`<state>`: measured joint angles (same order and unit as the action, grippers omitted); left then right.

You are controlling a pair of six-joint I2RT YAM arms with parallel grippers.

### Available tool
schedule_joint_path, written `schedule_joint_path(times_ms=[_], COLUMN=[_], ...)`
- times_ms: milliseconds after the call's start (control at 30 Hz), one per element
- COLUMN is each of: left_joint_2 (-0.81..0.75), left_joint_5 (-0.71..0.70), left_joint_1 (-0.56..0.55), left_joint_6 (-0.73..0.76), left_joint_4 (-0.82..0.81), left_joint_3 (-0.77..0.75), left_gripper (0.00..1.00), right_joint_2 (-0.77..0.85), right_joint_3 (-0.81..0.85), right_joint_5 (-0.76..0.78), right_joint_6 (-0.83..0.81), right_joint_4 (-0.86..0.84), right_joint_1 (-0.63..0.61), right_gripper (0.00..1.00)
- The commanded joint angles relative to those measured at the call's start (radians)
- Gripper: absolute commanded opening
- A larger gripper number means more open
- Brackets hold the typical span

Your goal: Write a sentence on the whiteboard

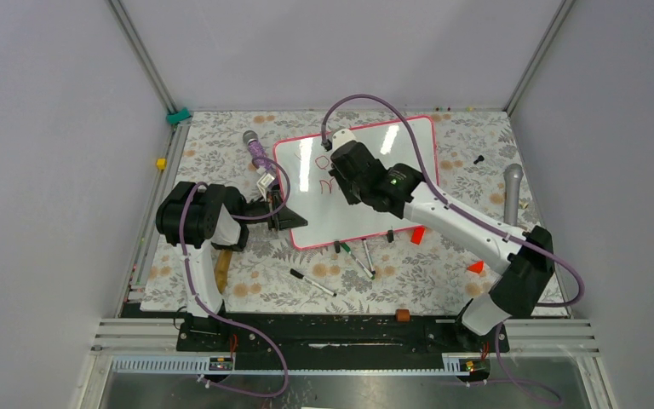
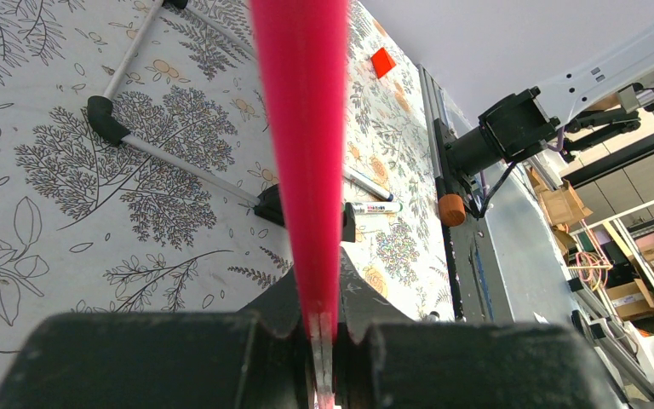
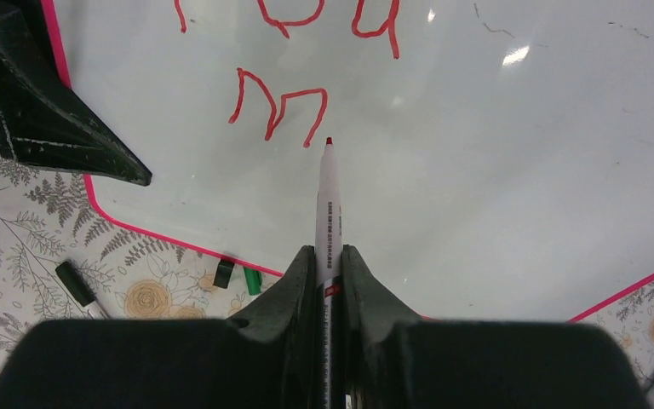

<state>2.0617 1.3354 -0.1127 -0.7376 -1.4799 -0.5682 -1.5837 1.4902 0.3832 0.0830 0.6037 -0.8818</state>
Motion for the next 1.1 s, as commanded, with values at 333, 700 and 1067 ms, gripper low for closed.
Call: schedule_joint_path(times_ms=[333, 700, 1067], left_joint_2=[0.035, 0.035, 0.036], left_joint_5=[0.035, 0.036, 0.035], left_joint_1=[-0.016, -0.015, -0.017], left_joint_6=[0.068, 0.068, 0.069], left_joint_4=[0.011, 0.01, 0.011], left_joint_3=[0.001, 0.001, 0.001], left_gripper=[0.0, 0.0, 0.0], right_joint_2=[-0.088, -0.097, -0.117], right_joint_3=[0.111, 0.106, 0.127], right_joint_5=[0.116, 0.127, 0.111], right_joint_6=[-0.022, -0.019, -0.02], right_joint_4=[0.036, 0.039, 0.04], right_joint_1=[0.025, 0.045, 0.049], right_gripper=[0.0, 0.0, 0.0])
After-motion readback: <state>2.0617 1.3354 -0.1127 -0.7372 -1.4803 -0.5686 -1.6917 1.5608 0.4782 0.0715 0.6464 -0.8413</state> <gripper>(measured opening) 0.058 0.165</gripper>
